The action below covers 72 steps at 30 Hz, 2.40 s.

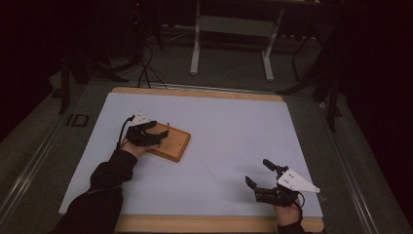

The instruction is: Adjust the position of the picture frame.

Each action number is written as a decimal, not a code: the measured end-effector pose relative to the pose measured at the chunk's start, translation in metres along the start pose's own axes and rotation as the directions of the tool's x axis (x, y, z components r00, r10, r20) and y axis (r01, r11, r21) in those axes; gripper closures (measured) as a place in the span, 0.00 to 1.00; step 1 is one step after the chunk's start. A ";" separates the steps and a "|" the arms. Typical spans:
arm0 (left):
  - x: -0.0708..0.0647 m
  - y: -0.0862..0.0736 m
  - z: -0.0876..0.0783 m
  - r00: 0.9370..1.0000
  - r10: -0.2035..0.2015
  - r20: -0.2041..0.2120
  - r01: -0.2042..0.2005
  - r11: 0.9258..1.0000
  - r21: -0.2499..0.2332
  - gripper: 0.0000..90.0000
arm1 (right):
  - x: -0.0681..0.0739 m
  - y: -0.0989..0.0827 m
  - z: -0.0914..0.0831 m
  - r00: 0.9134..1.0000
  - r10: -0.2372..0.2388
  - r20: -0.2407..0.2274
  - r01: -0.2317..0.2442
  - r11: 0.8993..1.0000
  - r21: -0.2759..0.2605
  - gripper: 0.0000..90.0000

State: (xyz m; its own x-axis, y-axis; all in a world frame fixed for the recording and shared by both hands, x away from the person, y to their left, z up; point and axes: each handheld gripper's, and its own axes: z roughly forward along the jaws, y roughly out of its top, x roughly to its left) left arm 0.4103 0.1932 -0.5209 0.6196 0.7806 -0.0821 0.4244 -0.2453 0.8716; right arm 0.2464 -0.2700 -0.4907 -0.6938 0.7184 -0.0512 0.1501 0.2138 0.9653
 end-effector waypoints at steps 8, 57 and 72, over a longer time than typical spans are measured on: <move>-0.001 0.005 0.013 1.000 0.014 -0.010 -0.013 0.998 0.055 0.54 | 0.000 0.000 0.000 1.000 0.001 -0.005 0.000 1.000 0.008 0.16; -0.016 0.017 0.027 0.993 0.069 -0.096 -0.056 0.990 0.127 0.95 | -0.003 -0.001 0.001 1.000 0.016 -0.015 -0.016 1.000 0.013 0.16; -0.023 0.021 0.010 0.991 0.083 -0.105 -0.073 0.992 0.098 0.96 | -0.003 -0.001 0.001 1.000 0.017 -0.014 -0.017 1.000 0.011 0.16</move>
State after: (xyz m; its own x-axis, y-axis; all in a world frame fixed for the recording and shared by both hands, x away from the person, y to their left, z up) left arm 0.4116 0.1642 -0.5050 0.5800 0.8135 0.0420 0.4410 -0.3569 0.8235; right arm 0.2486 -0.2715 -0.4918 -0.7008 0.7127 -0.0311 0.1694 0.2086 0.9632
